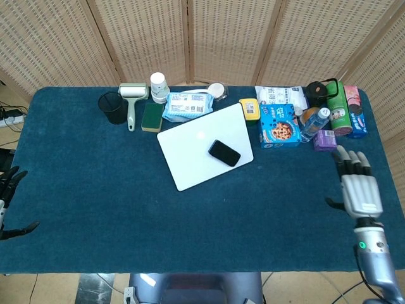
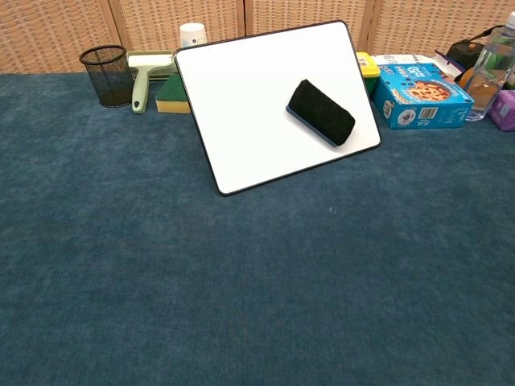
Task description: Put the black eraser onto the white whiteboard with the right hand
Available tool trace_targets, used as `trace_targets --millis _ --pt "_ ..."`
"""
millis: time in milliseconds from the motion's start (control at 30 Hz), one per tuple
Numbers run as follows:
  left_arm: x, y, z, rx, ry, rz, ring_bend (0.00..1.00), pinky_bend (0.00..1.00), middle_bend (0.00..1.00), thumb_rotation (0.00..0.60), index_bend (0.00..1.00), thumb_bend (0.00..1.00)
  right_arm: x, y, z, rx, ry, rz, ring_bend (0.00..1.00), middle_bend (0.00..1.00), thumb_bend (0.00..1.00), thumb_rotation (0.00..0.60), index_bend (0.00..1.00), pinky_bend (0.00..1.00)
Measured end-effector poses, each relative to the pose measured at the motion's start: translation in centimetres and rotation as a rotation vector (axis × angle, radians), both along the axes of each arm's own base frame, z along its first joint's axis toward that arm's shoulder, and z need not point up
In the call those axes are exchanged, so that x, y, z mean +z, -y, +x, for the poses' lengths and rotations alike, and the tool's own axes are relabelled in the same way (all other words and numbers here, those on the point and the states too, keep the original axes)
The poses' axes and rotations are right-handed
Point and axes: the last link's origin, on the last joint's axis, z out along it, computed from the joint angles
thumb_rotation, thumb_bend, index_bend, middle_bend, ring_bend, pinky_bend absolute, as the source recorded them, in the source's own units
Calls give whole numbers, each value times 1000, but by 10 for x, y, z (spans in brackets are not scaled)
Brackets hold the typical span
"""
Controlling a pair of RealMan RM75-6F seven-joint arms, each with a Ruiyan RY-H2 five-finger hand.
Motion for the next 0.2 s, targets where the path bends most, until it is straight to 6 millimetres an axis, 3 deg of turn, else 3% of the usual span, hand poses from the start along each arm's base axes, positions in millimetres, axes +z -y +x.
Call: trace_targets --millis 100,200 --pt "-2 0 2 0 -4 -2 0 30 0 600 0 111 13 -27 -18 -60 -29 -33 0 0 0 600 0 5" --pt "-4 1 4 -3 -8 -1 0 30 0 600 0 112 20 -41 -25 -82 -33 -65 0 0 0 600 0 5"
